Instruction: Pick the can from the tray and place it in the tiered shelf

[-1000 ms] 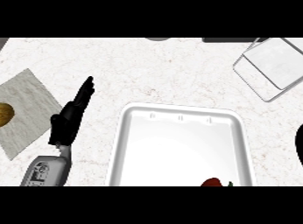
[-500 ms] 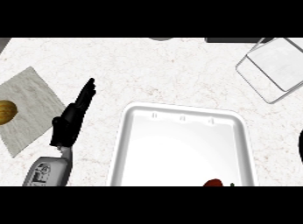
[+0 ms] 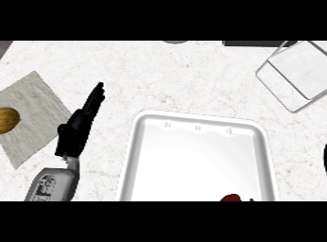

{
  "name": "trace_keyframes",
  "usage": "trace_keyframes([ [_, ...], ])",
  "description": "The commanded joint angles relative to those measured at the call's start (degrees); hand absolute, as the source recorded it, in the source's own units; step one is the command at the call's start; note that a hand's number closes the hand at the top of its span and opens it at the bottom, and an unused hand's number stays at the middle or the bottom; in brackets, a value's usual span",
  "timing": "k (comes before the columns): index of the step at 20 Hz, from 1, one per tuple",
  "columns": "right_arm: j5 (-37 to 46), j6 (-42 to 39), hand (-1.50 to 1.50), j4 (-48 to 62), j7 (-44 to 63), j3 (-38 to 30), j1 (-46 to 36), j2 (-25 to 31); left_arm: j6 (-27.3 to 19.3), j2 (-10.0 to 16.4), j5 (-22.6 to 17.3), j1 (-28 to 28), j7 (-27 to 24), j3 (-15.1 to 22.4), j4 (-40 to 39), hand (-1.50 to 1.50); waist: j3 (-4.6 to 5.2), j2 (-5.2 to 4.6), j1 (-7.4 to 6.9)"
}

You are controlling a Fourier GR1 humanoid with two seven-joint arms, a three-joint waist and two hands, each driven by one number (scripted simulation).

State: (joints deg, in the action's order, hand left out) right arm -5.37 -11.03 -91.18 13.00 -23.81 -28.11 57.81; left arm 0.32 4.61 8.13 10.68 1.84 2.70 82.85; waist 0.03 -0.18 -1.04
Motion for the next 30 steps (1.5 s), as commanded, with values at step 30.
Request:
trace_keyframes([
  [30,14.48,10.88,1.50,52.12,-36.37,4.99,-28.70,-13.78,2.05,1.01,-0.34,0.36,-2.10,-2.17,-1.15,0.00,-0.06,-0.25,-0.36],
])
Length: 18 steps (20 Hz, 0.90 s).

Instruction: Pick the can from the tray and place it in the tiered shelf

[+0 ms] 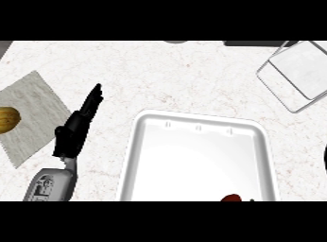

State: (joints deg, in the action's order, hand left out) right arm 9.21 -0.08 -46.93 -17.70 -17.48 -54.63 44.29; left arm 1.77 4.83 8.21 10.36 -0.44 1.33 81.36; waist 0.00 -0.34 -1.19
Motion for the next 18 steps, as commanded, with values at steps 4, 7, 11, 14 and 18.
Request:
trace_keyframes([
  [4,0.97,-1.28,1.50,13.94,-9.77,-1.59,-4.31,1.37,-2.23,-1.72,2.26,-1.30,2.88,1.98,3.36,0.00,-0.05,-0.08,-0.25],
  [7,10.47,11.98,-1.50,14.77,0.45,2.28,-5.63,4.13,1.12,0.24,-1.02,1.30,1.07,-0.70,-0.09,0.00,0.03,-0.54,-0.79],
  [11,10.49,13.46,-1.50,19.28,-1.15,1.33,-4.28,2.77,-2.07,-1.28,2.00,1.40,4.61,1.18,3.22,0.00,-0.04,-0.07,-0.20],
  [14,9.28,9.97,-1.50,21.38,0.18,0.33,-8.09,3.56,0.89,-0.09,0.40,-2.54,-0.02,0.96,2.46,0.00,-0.01,-0.01,-0.16],
  [18,3.71,3.88,-1.50,23.08,-4.44,-4.46,-6.19,5.42,-2.25,-2.32,2.84,-0.31,-2.43,1.57,-2.25,0.00,-0.03,-0.13,0.43],
])
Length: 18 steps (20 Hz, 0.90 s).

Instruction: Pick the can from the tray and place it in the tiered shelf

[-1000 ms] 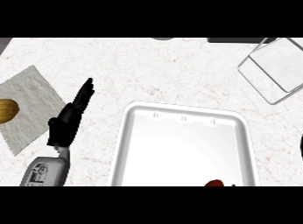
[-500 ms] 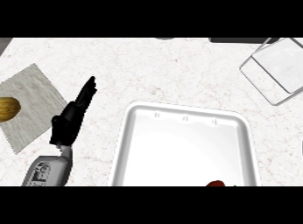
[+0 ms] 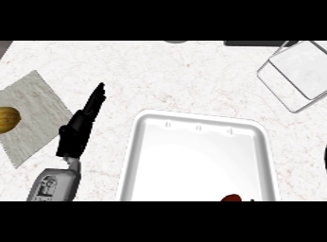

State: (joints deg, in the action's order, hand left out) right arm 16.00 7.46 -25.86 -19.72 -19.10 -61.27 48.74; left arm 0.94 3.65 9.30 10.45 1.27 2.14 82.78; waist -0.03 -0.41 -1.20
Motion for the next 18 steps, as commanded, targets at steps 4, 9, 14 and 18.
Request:
trace_keyframes([
  [4,-3.52,-6.97,-1.50,4.38,-0.57,-3.05,-3.36,1.50,1.66,0.59,-1.08,-1.21,1.51,-0.01,2.39,0.00,-0.02,0.00,-0.44],
  [9,-4.94,-13.25,-1.50,6.08,-0.45,-4.18,-5.02,4.80,-0.72,-0.91,0.53,1.17,-1.69,-0.37,-2.96,0.00,-0.02,-0.21,-0.13],
  [14,-11.23,-12.28,-1.50,5.49,7.57,-9.84,-9.13,4.69,-0.37,-1.02,0.78,0.23,-0.99,0.45,-1.50,0.00,0.03,0.04,0.39],
  [18,-13.66,-12.43,-1.50,8.09,12.59,-13.70,-11.29,12.80,1.20,0.68,-0.32,0.26,0.96,-0.35,1.56,0.00,-0.02,0.01,-0.01],
])
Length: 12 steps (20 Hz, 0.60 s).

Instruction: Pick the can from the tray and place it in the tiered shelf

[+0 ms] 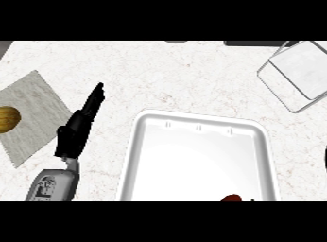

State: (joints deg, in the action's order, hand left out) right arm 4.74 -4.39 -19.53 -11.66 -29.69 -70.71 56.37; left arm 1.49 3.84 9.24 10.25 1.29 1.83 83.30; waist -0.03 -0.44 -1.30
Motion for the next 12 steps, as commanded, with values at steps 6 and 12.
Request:
trace_keyframes([
  [6,-2.97,-6.11,-1.50,7.51,9.76,-4.89,2.28,14.72,-0.09,-0.24,-0.84,-0.05,-1.45,-1.07,-1.34,0.00,-0.12,-0.43,0.08],
  [12,-1.10,-14.53,-1.50,10.28,10.53,-3.60,7.66,22.28,0.84,0.33,-1.41,1.76,0.42,-1.28,-0.43,0.00,-0.36,-0.85,-0.40],
])
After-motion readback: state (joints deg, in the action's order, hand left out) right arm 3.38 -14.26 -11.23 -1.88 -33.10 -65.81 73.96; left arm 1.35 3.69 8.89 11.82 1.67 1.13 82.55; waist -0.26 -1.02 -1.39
